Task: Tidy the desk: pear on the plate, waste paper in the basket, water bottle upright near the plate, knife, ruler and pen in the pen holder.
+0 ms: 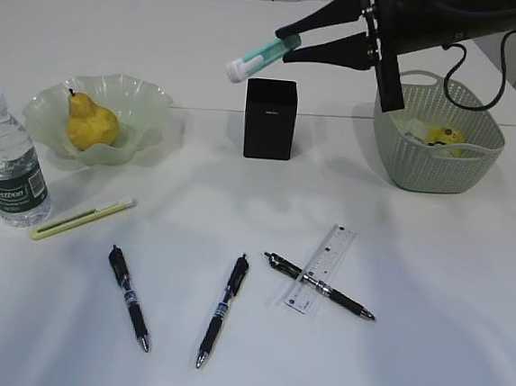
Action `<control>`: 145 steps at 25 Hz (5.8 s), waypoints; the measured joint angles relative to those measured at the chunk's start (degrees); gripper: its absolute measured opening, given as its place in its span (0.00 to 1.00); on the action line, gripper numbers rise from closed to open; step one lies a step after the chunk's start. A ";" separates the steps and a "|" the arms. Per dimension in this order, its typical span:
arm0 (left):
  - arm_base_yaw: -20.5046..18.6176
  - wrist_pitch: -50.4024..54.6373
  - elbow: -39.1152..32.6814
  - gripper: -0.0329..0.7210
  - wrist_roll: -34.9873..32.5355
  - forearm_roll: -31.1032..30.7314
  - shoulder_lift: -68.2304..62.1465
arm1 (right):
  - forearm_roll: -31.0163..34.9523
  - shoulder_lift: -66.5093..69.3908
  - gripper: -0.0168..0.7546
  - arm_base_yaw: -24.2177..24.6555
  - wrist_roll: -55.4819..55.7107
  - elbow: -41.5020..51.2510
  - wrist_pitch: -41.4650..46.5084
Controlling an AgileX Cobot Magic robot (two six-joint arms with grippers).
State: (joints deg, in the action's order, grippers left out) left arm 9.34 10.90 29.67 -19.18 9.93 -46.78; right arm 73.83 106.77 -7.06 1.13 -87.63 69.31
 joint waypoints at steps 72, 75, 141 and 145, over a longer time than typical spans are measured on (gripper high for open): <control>9.99 -76.41 2.37 0.44 29.33 -38.15 -39.87 | 17.63 0.00 0.24 0.00 -4.17 0.00 -0.46; 10.35 -76.41 4.36 0.44 29.47 -38.01 -39.87 | 19.62 0.00 0.24 0.00 -5.84 0.00 -0.68; 18.37 -76.77 14.79 0.43 30.48 -26.72 -40.24 | 27.37 0.00 0.24 -0.57 -5.96 -4.55 -6.96; 19.33 -76.93 17.54 0.43 30.37 -26.39 -40.98 | 27.37 0.00 0.24 -0.57 -5.84 -4.55 -6.96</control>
State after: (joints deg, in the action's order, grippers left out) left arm 28.67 -66.03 47.21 11.19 -16.45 -87.76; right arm 101.21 106.77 -7.63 -4.71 -92.18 62.35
